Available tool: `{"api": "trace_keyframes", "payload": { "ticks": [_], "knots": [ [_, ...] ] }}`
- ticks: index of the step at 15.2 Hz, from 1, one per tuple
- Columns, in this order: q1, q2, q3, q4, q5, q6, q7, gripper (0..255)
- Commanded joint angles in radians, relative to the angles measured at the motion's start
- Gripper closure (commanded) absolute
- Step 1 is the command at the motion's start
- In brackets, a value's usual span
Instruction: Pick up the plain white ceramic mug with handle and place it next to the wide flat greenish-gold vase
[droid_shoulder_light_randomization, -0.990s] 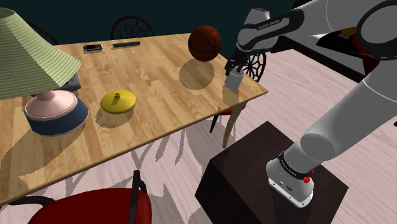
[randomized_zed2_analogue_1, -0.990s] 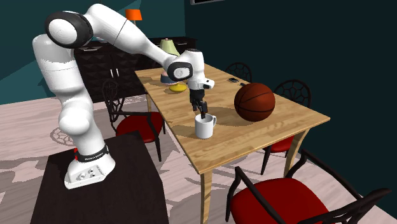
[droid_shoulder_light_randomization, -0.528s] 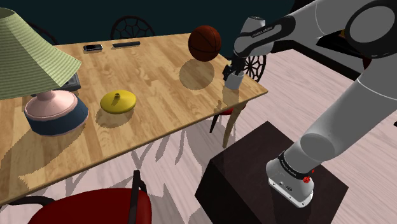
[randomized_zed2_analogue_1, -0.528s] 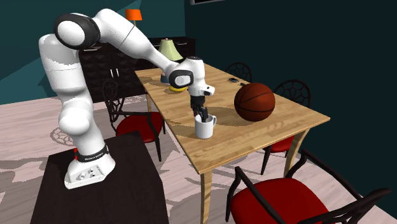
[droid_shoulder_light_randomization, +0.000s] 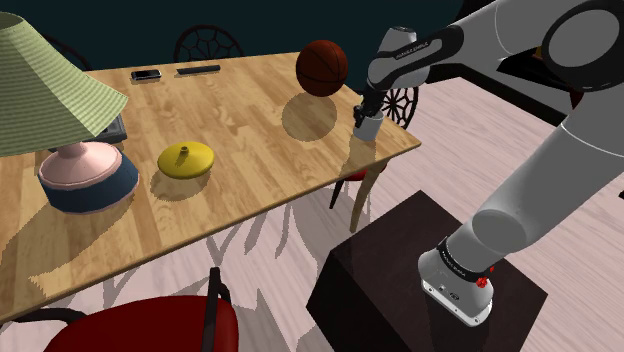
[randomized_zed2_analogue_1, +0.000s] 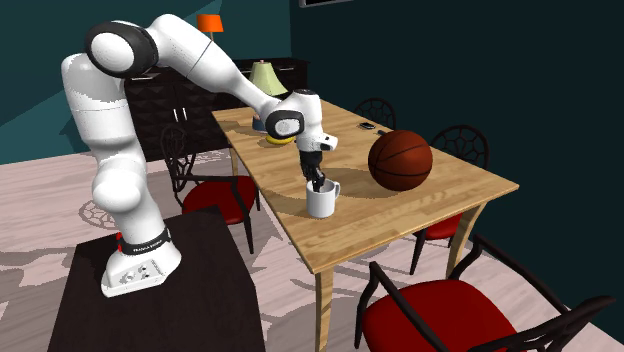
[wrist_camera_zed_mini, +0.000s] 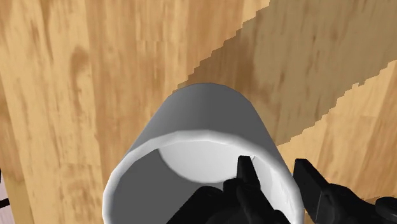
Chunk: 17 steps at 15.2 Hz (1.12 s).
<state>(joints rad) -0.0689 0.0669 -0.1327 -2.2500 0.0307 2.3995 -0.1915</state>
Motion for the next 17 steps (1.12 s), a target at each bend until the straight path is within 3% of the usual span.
{"api": "trace_keyframes", "payload": {
  "ticks": [1, 8, 17],
  "knots": [
    [0.0, 0.0, 0.0, 0.0, 0.0, 0.0, 0.0, 255],
    [0.0, 0.0, 0.0, 0.0, 0.0, 0.0, 0.0, 255],
    [0.001, -0.068, -0.001, 0.05, -0.015, -0.118, 0.012, 255]
  ]
}}
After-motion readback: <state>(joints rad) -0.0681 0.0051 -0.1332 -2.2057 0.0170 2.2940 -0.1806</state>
